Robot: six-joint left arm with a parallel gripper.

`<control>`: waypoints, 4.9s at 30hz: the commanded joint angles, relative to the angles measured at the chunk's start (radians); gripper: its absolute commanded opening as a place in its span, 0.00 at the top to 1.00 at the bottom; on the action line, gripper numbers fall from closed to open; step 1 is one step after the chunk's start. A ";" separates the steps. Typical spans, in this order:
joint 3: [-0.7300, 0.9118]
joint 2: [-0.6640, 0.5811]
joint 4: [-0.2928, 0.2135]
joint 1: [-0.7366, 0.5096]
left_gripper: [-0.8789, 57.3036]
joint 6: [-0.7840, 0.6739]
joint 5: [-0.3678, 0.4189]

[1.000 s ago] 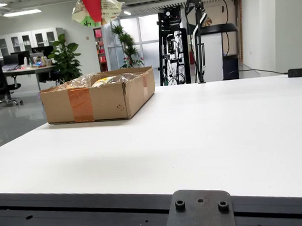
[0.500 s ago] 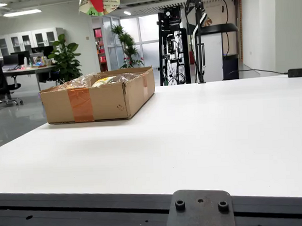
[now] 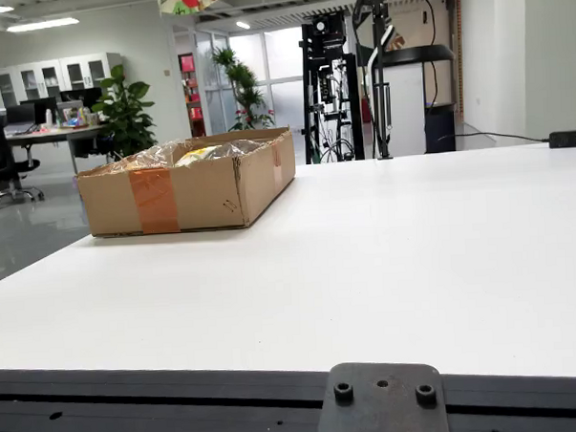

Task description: Grasp a snack and put it in the bin.

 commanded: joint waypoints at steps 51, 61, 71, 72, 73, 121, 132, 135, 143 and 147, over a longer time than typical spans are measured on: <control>-0.273 0.158 -0.031 -0.193 0.87 0.170 0.246; -0.026 -0.036 -0.054 -0.338 0.97 0.100 0.259; 0.228 -0.229 -0.121 -0.487 0.99 0.089 0.241; 0.249 -0.244 -0.133 -0.501 0.99 0.094 0.233; 0.270 -0.259 -0.146 -0.516 0.99 0.100 0.222; 0.639 -0.423 -0.583 -0.661 0.99 0.483 0.035; 0.639 -0.425 -0.580 -0.634 0.98 0.481 0.034; 0.639 -0.425 -0.580 -0.625 0.98 0.475 0.035; 0.639 -0.425 -0.578 -0.601 0.98 0.547 0.014; 0.639 -0.425 -0.578 -0.586 0.98 0.647 -0.014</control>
